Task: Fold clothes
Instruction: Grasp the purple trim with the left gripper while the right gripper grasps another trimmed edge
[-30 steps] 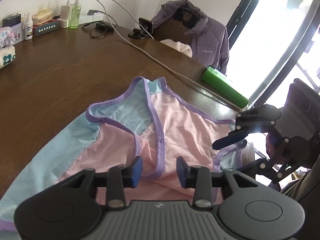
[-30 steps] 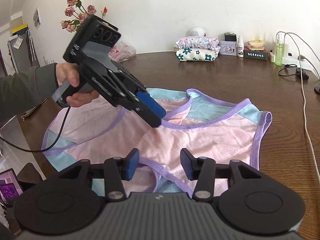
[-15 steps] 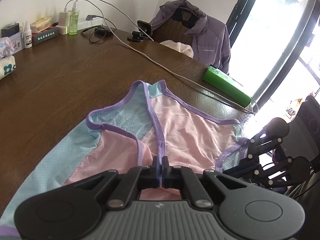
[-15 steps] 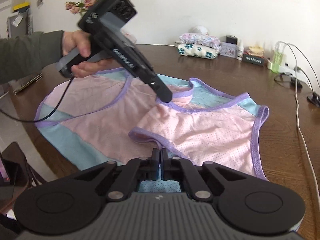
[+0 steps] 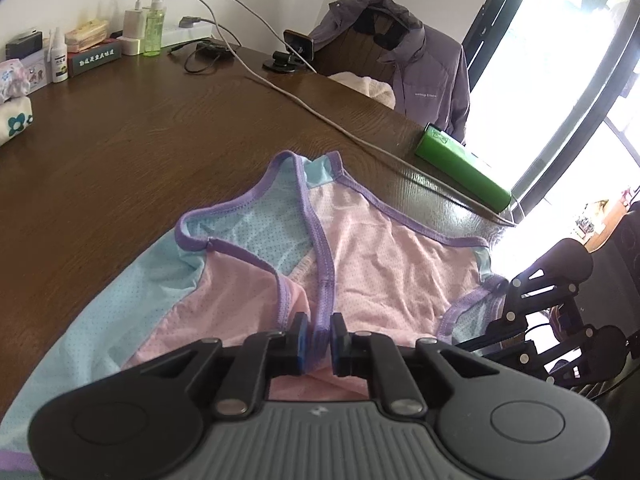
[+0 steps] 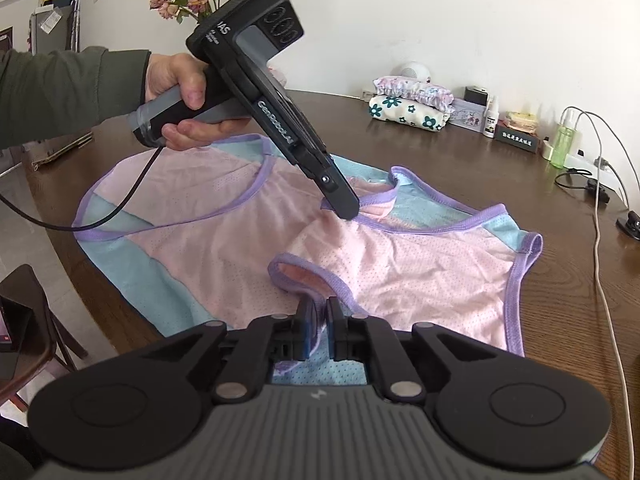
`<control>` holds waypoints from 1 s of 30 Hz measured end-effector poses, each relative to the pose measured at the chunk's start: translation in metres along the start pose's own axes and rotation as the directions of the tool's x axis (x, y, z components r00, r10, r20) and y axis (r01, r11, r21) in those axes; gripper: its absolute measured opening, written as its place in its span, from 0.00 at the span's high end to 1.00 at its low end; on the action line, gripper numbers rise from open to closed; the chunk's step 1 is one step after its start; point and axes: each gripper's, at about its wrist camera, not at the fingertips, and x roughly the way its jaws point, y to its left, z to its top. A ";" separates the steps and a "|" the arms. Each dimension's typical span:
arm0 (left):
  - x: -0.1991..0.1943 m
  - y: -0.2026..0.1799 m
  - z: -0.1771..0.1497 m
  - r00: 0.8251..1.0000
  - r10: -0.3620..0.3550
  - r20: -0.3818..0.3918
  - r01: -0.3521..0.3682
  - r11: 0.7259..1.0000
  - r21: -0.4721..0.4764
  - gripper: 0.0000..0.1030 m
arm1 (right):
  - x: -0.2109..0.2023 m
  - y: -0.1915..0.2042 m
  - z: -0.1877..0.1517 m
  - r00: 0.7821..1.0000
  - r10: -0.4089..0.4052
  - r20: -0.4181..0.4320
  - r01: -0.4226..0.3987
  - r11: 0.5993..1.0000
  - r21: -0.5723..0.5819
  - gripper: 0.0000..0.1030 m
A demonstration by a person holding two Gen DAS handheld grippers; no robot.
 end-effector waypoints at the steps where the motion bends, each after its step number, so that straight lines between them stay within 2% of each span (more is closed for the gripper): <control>1: 0.002 0.000 -0.001 1.000 0.006 -0.005 -0.006 1.000 0.003 0.95 | 0.001 0.001 0.000 1.000 0.013 -0.004 -0.013 1.000 -0.003 0.97; 3: 0.001 0.000 -0.001 1.000 0.016 0.004 -0.016 1.000 0.005 0.98 | -0.004 0.003 -0.001 1.000 0.028 0.005 -0.028 1.000 -0.015 0.98; 8: -0.002 0.002 -0.003 0.999 0.035 0.016 -0.035 0.999 -0.003 0.98 | -0.005 0.007 -0.004 0.998 0.055 -0.025 -0.056 0.998 -0.042 0.99; 12: -0.005 0.001 -0.008 0.999 0.031 0.038 -0.030 0.999 -0.022 0.96 | -0.008 0.011 -0.003 0.998 0.063 -0.013 -0.064 0.996 -0.064 0.97; 14: -0.010 -0.002 -0.009 0.998 0.036 0.054 -0.035 0.999 -0.021 0.91 | -0.012 0.009 0.000 0.997 0.080 -0.013 -0.080 0.995 -0.064 0.93; 17: -0.029 -0.010 -0.009 0.994 0.036 0.107 -0.034 0.999 -0.023 0.89 | -0.019 -0.006 0.006 0.997 0.075 0.034 -0.075 0.997 0.014 0.91; 21: -0.040 -0.016 -0.016 0.987 0.099 0.124 -0.086 0.991 -0.107 0.70 | -0.015 -0.025 0.009 0.999 0.016 0.041 -0.020 0.996 0.087 0.91; 23: -0.033 -0.009 -0.021 0.988 0.125 0.090 -0.105 0.974 -0.200 0.71 | -0.010 -0.023 0.012 0.999 0.032 0.032 -0.034 0.997 0.068 0.90; 25: -0.028 -0.001 -0.027 0.991 0.093 0.095 -0.064 0.959 -0.275 0.71 | -0.002 -0.013 0.014 0.998 0.062 0.021 -0.063 0.998 0.026 0.89; 27: -0.026 0.007 -0.032 0.991 0.077 0.106 -0.037 0.942 -0.334 0.72 | 0.005 0.001 0.013 0.996 0.085 0.008 -0.084 0.996 -0.022 0.82; 28: -0.025 0.010 -0.034 0.991 0.079 0.107 -0.036 0.934 -0.357 0.75 | 0.008 0.006 0.012 0.996 0.084 0.005 -0.084 0.996 -0.039 0.81; 30: -0.024 0.014 -0.036 0.990 0.085 0.114 -0.035 0.924 -0.381 0.89 | 0.015 0.013 0.012 0.997 0.079 0.010 -0.079 0.995 -0.058 0.81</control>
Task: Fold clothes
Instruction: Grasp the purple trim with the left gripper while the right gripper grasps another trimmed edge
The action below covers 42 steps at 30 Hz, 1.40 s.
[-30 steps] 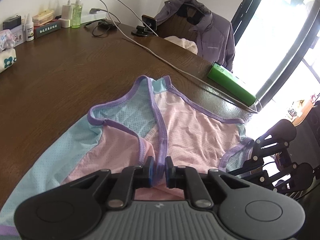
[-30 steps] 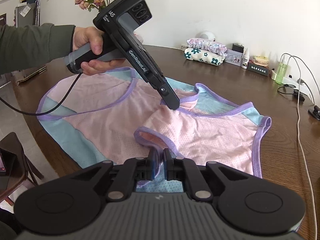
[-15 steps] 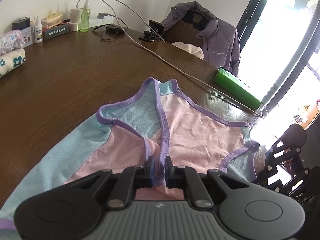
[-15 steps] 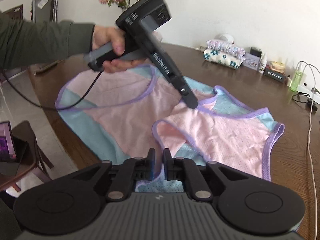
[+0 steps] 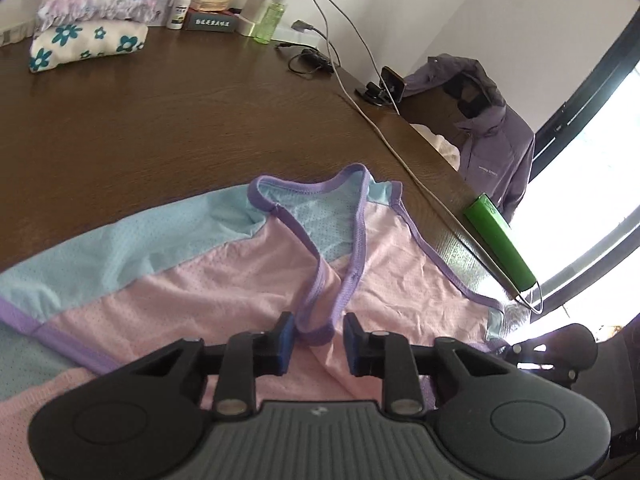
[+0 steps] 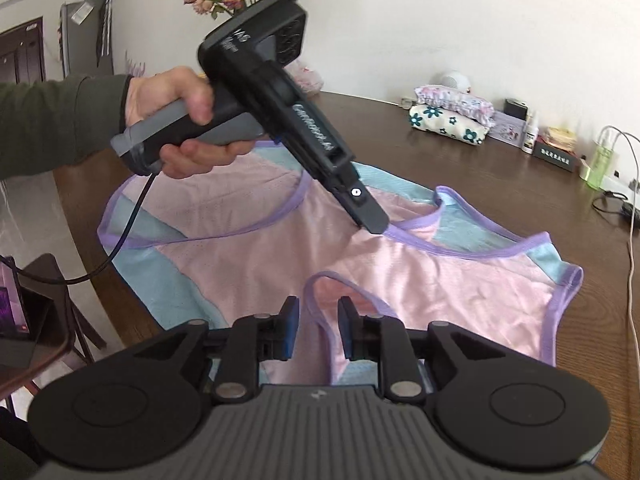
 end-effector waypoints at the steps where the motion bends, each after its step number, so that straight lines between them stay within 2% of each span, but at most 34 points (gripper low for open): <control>1: 0.000 0.001 -0.001 1.000 0.002 0.009 -0.002 1.000 -0.006 0.93 | 0.003 0.000 0.000 1.000 0.003 0.010 -0.003 1.000 0.010 0.88; 2: -0.001 0.002 -0.001 1.000 -0.002 0.022 0.002 1.000 -0.003 0.94 | 0.007 0.000 0.001 1.000 0.015 -0.003 -0.015 1.000 0.022 0.98; 7: -0.002 0.004 -0.003 0.999 0.006 0.038 -0.006 1.000 0.000 0.95 | 0.008 0.005 0.000 1.000 0.018 -0.010 -0.018 1.000 -0.009 0.98; 10: -0.004 0.006 -0.004 0.999 0.008 0.042 -0.007 1.000 -0.014 0.91 | 0.001 0.004 0.001 0.999 0.032 -0.001 -0.032 0.999 -0.036 0.93; 12: -0.005 0.006 -0.004 0.999 0.002 0.042 -0.002 1.000 -0.015 0.86 | -0.012 -0.005 0.005 0.998 0.035 0.059 -0.034 0.999 -0.022 0.88; 14: -0.006 0.007 -0.001 0.999 -0.005 0.046 0.006 1.000 -0.024 0.81 | -0.015 -0.015 0.010 0.998 -0.007 0.065 0.010 0.999 -0.046 0.85; 16: -0.002 0.006 0.006 0.999 -0.005 0.045 0.006 1.000 -0.024 0.78 | -0.006 -0.020 0.011 0.998 -0.057 0.037 0.060 0.992 -0.108 0.85; 19: 0.007 0.004 0.013 0.999 -0.004 0.040 0.005 1.000 -0.015 0.78 | 0.011 -0.017 0.008 0.998 -0.068 -0.006 0.066 0.980 -0.189 0.89; 21: 0.011 0.001 0.016 0.999 0.002 0.040 -0.002 1.000 -0.008 0.80 | 0.016 -0.015 0.005 0.998 -0.051 -0.031 0.043 0.979 -0.201 0.99; 22: 0.011 0.000 0.016 0.999 0.009 0.043 -0.009 1.000 0.000 0.83 | 0.015 -0.014 0.004 0.999 -0.038 -0.035 0.030 0.981 -0.193 1.00; 23: 0.012 -0.001 0.016 0.999 0.012 0.041 -0.012 1.000 0.015 0.94 | 0.013 -0.014 0.003 0.999 -0.024 -0.036 0.017 0.983 -0.183 1.00; 24: 0.013 -0.002 0.015 0.999 0.014 0.039 -0.015 1.000 0.022 0.96 | 0.011 -0.014 0.003 0.999 -0.014 -0.034 0.008 0.986 -0.168 1.00; 28: 0.014 -0.001 0.013 0.999 0.021 0.050 -0.023 1.000 0.021 0.97 | 0.010 -0.010 0.002 0.999 -0.019 -0.039 0.012 0.984 -0.177 0.99; 30: 0.012 0.001 0.014 0.998 0.022 0.061 -0.023 1.000 0.013 0.97 | 0.009 -0.007 0.002 0.999 -0.013 -0.042 0.004 0.981 -0.192 0.99; 33: 0.012 0.004 0.016 0.999 -0.003 0.053 0.003 1.000 -0.015 0.97 | 0.004 -0.006 0.004 1.000 -0.019 -0.023 0.013 0.978 -0.210 0.92; 35: 0.012 0.006 0.018 0.998 -0.016 0.057 0.018 0.999 -0.029 0.88 | 0.005 -0.006 0.004 0.999 -0.044 -0.012 0.040 0.973 -0.228 0.80; 38: 0.016 0.003 0.023 0.999 -0.027 0.046 0.028 0.999 -0.028 0.78 | 0.012 -0.006 0.001 0.998 -0.061 -0.019 0.054 0.966 -0.252 0.79; 39: 0.018 0.002 0.025 0.999 -0.027 0.040 0.028 0.999 -0.025 0.79 | 0.015 -0.005 0.000 0.998 -0.063 -0.022 0.055 0.965 -0.258 0.79; 40: 0.021 0.000 0.027 0.999 -0.016 0.033 0.017 1.000 -0.019 0.79 | 0.015 -0.004 0.000 0.998 -0.059 -0.015 0.053 0.964 -0.260 0.81; 41: 0.023 -0.002 0.028 1.000 -0.002 0.026 0.002 1.000 -0.010 0.90 | 0.016 -0.004 0.001 0.999 -0.050 -0.016 0.044 0.966 -0.255 0.89; 42: 0.026 -0.004 0.029 1.000 0.013 0.019 -0.013 1.000 -0.002 1.00 | 0.017 -0.005 0.002 0.999 -0.044 -0.018 0.038 0.969 -0.244 0.93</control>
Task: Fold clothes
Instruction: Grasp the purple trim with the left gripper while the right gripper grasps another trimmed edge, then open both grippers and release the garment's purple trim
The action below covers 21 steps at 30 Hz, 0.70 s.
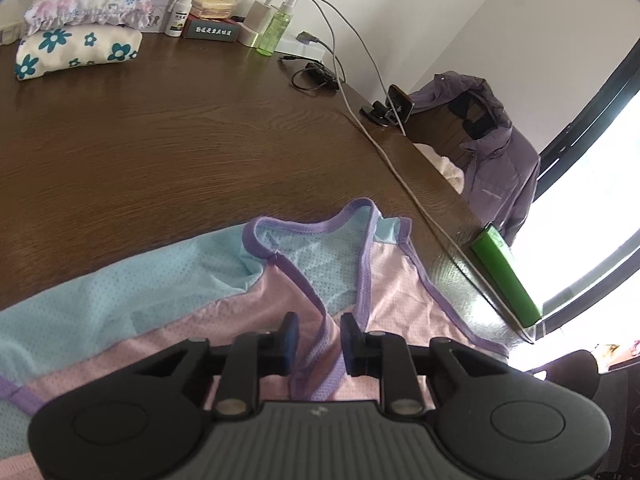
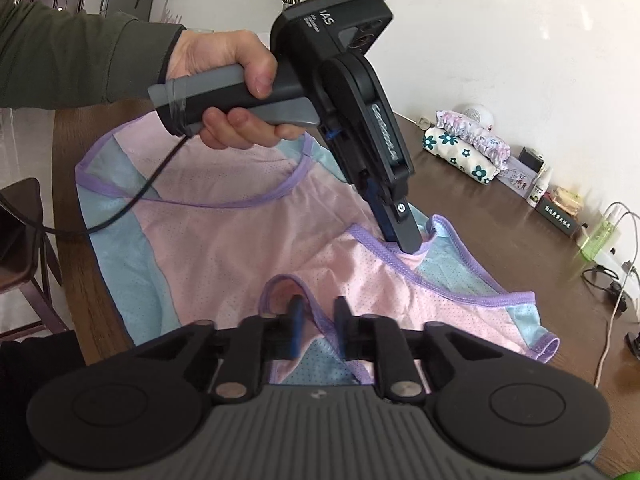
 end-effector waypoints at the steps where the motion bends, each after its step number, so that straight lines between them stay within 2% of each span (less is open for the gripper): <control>1: 0.001 -0.001 0.000 1.000 0.007 -0.003 -0.007 1.000 0.006 1.00 | 0.000 -0.001 0.000 1.000 0.009 -0.003 -0.009 1.000 0.009 0.97; 6: 0.000 0.000 -0.001 1.000 0.017 0.017 -0.017 1.000 0.005 1.00 | -0.005 -0.001 -0.001 1.000 0.029 0.002 -0.029 0.999 0.035 0.99; 10: -0.002 0.004 -0.002 0.999 0.035 0.031 -0.034 0.999 -0.023 0.99 | -0.004 0.005 -0.001 1.000 0.022 -0.011 -0.022 1.000 0.002 0.98; 13: -0.017 0.005 -0.005 0.999 0.025 0.045 -0.023 0.999 -0.045 0.88 | -0.012 0.008 0.001 1.000 0.015 -0.006 -0.015 0.999 -0.029 0.92; 15: -0.034 0.001 -0.012 0.997 0.012 0.079 -0.010 1.000 -0.028 0.71 | -0.024 0.002 0.003 0.999 0.032 0.027 -0.032 0.999 0.001 0.82; 16: -0.039 -0.001 -0.016 0.996 0.008 0.086 -0.006 1.000 -0.023 0.69 | -0.029 -0.001 0.004 0.998 0.044 0.045 -0.045 0.999 0.024 0.79; 19: -0.044 -0.010 -0.027 0.996 0.011 0.083 -0.011 1.000 -0.008 0.67 | -0.026 -0.010 0.009 0.994 0.068 0.081 -0.078 0.989 0.124 0.79; 21: -0.037 -0.017 -0.033 0.997 0.048 0.054 -0.048 0.999 0.016 0.72 | -0.014 -0.011 0.010 0.996 0.064 0.068 -0.075 0.984 0.164 0.88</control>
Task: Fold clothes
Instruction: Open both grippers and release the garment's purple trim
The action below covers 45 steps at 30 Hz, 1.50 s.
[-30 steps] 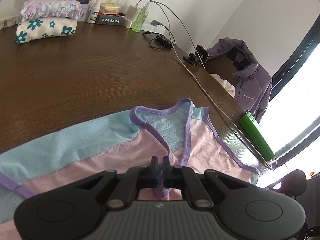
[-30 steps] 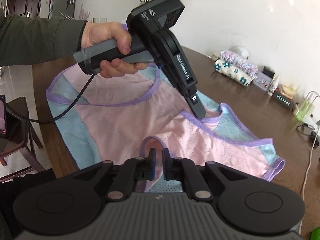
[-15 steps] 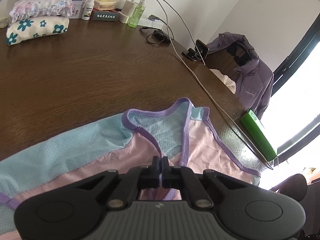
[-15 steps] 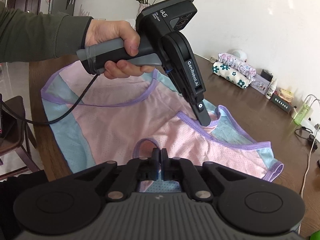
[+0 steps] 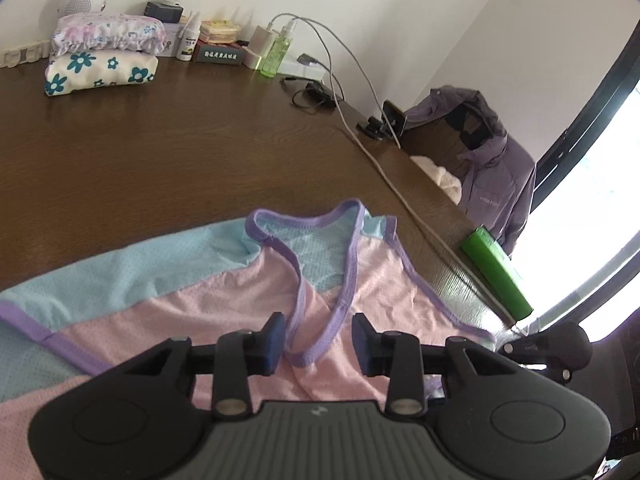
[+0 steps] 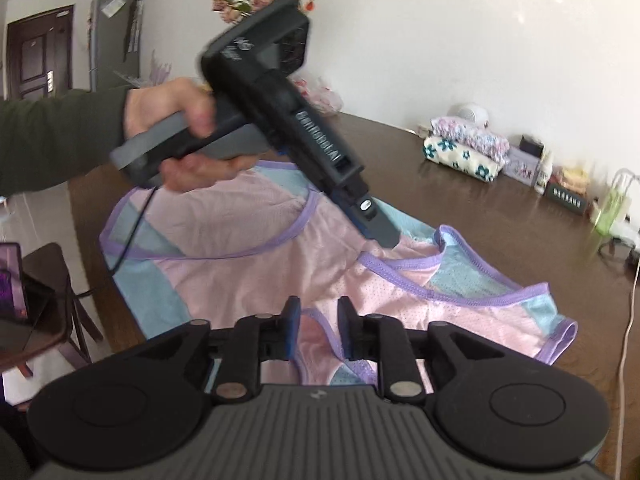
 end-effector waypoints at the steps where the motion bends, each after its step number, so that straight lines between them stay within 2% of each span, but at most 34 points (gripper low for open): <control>1: 0.003 -0.002 -0.003 1.000 0.022 -0.010 -0.021 1.000 0.014 0.75 | 0.005 0.000 -0.001 1.000 -0.003 -0.011 0.003 1.000 0.012 0.92; 3: 0.006 -0.004 -0.009 0.998 0.059 -0.010 -0.059 0.997 0.042 0.84 | 0.011 -0.001 -0.006 1.000 0.012 -0.028 -0.010 0.999 0.053 0.93; 8: 0.004 0.000 -0.009 0.995 0.101 0.011 -0.101 0.994 0.042 0.86 | 0.009 0.008 -0.014 0.998 0.044 -0.052 -0.040 0.996 0.075 0.94; 11: -0.003 -0.006 -0.008 0.992 0.117 0.041 -0.119 0.991 0.061 0.87 | 0.002 0.003 -0.007 1.000 0.020 -0.007 -0.019 0.994 0.103 0.94; 14: -0.014 -0.012 -0.010 0.991 0.120 0.067 -0.124 0.990 0.063 0.86 | 0.010 -0.005 -0.004 1.000 -0.014 -0.024 0.017 0.992 0.126 0.94; 16: -0.024 -0.018 -0.015 0.987 0.139 0.076 -0.143 0.988 0.058 0.85 | 0.015 0.000 -0.006 0.999 -0.008 -0.051 0.012 0.996 0.090 0.93; 19: -0.040 -0.037 -0.031 0.974 0.202 0.105 -0.209 0.976 0.054 0.71 | 0.006 0.002 -0.004 0.999 -0.007 -0.040 0.010 0.999 0.054 0.92; 20: -0.042 -0.046 -0.039 0.971 0.205 0.119 -0.213 0.975 0.057 0.65 | -0.003 -0.007 -0.002 1.000 -0.024 -0.020 0.025 0.997 0.069 0.89; 22: -0.045 -0.066 -0.055 0.970 0.195 0.143 -0.206 0.976 0.065 0.65 | -0.020 -0.032 0.003 0.995 -0.098 -0.012 0.099 0.990 0.102 0.81; 24: -0.039 -0.082 -0.067 0.974 0.174 0.148 -0.185 0.981 0.064 0.64 | -0.036 -0.063 0.004 0.983 -0.183 -0.024 0.185 0.971 0.151 0.81; 26: -0.030 -0.095 -0.077 0.970 0.199 0.142 -0.210 0.975 0.071 0.64 | -0.048 -0.085 -0.002 0.974 -0.219 -0.061 0.226 0.953 0.202 0.81; 28: -0.018 -0.100 -0.084 0.960 0.253 0.121 -0.263 0.962 0.070 0.65 | -0.060 -0.100 -0.011 0.969 -0.230 -0.093 0.246 0.938 0.246 0.80; 30: -0.010 -0.101 -0.090 0.952 0.289 0.102 -0.297 0.953 0.063 0.67 | -0.070 -0.095 -0.024 0.974 -0.204 -0.099 0.223 0.939 0.261 0.80; 34: -0.006 -0.106 -0.097 0.938 0.321 0.131 -0.330 0.943 0.050 0.68 | -0.073 -0.076 -0.051 0.972 -0.202 -0.119 0.226 0.942 0.249 0.80; 37: -0.001 -0.115 -0.102 0.904 0.393 0.167 -0.408 0.911 0.066 0.81 | -0.073 -0.057 -0.069 0.969 -0.220 -0.112 0.240 0.947 0.214 0.75; 38: -0.002 -0.115 -0.103 0.895 0.410 0.176 -0.424 0.904 0.049 0.88 | -0.073 -0.053 -0.074 0.965 -0.235 -0.114 0.254 0.946 0.202 0.75; 39: -0.002 -0.115 -0.104 0.889 0.419 0.184 -0.431 0.902 0.025 0.91 | -0.076 -0.050 -0.077 0.965 -0.244 -0.093 0.258 0.943 0.210 0.74; 42: -0.004 -0.112 -0.107 0.873 0.441 0.207 -0.443 0.896 -0.039 0.95 | -0.084 -0.045 -0.084 0.969 -0.242 -0.044 0.245 0.938 0.243 0.74; 45: -0.003 -0.115 -0.109 0.858 0.461 0.228 -0.462 0.885 -0.049 0.95 | -0.087 -0.045 -0.090 0.970 -0.241 -0.035 0.241 0.934 0.263 0.72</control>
